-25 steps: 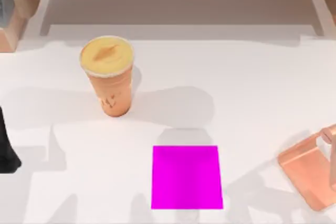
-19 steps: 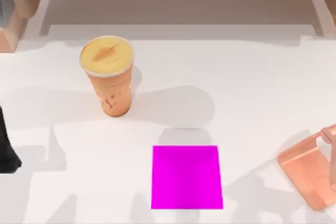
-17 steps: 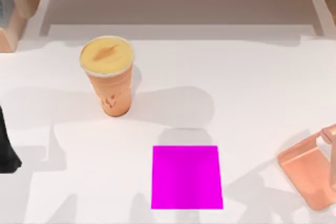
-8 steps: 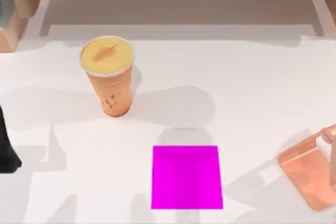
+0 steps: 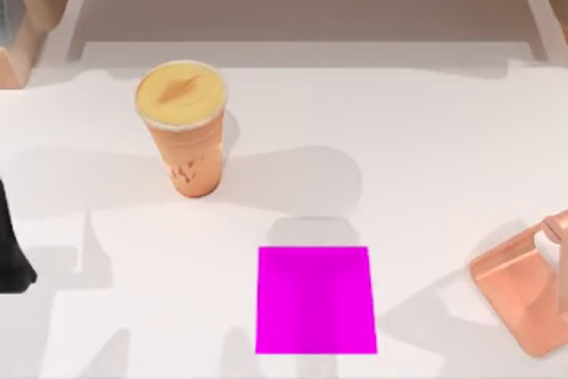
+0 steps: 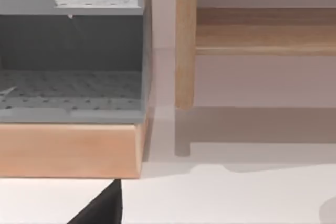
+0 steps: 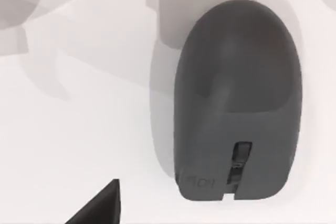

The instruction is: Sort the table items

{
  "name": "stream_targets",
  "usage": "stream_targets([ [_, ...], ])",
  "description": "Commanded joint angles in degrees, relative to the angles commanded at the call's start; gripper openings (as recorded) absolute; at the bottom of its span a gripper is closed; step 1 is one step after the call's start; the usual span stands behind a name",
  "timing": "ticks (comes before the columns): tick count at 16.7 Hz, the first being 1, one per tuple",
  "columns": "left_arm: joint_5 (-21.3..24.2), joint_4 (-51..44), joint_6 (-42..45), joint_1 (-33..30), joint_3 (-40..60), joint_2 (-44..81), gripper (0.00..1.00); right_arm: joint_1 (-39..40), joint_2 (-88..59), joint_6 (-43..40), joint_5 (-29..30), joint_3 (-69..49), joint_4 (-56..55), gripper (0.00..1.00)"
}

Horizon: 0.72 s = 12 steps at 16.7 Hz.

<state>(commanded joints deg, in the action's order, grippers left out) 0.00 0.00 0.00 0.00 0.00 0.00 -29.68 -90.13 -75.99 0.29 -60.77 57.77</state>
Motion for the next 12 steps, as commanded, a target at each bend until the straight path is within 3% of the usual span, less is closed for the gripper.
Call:
stream_targets([
  [8, 0.0, 0.0, 0.0, 0.0, 0.0, 0.0, 1.0, -0.7, -2.8, -2.5, 0.0, -1.8, 1.6, 1.0],
  [12, 0.0, 0.0, 0.0, 0.0, 0.0, 0.0, 1.0, -0.8, -5.7, -2.3, 0.0, 2.0, -4.9, 1.0],
])
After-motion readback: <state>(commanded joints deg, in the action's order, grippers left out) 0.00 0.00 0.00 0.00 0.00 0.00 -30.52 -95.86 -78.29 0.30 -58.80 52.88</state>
